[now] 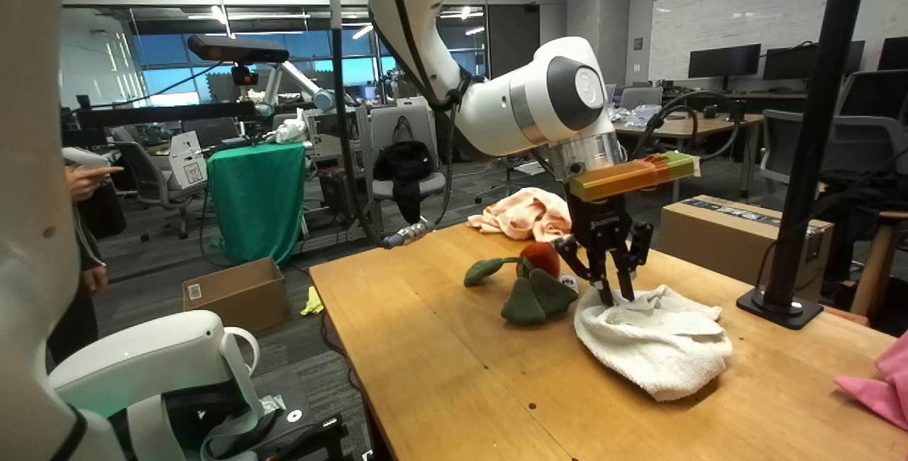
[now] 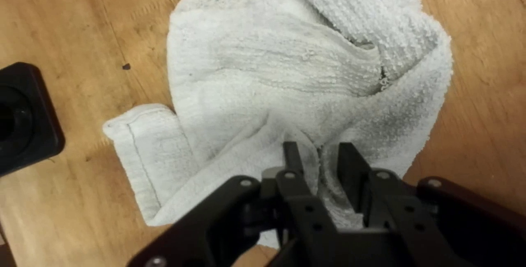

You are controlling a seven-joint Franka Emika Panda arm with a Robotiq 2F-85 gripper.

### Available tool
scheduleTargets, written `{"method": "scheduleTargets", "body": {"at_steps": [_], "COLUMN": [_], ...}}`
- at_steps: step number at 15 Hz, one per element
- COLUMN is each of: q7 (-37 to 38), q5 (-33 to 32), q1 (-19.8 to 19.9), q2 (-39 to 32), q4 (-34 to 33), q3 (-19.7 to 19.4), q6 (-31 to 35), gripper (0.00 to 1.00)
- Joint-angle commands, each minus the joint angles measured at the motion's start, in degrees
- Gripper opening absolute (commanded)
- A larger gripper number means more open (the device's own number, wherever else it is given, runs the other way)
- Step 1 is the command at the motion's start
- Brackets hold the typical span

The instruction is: Pick up the cloths and put them around the table.

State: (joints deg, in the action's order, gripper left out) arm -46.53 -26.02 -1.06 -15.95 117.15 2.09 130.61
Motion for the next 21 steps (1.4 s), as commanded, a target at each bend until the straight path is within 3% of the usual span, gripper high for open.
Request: {"method": "scheduleTargets", "body": {"at_steps": [1,6,21], "q7": [2.9,3.0,-9.5], "q5": [-2.1,-0.8,7.0], "q1": [-0.8,-1.5,-3.8], "q2": [3.1,4.9,-0.8], "q4": [-0.4,-2.3,-6.0], "q3": [-0.3,1.0,7.1], "q6": [-3.1,-6.1,0.3], "gripper": [0.63,1.0,1.0]}}
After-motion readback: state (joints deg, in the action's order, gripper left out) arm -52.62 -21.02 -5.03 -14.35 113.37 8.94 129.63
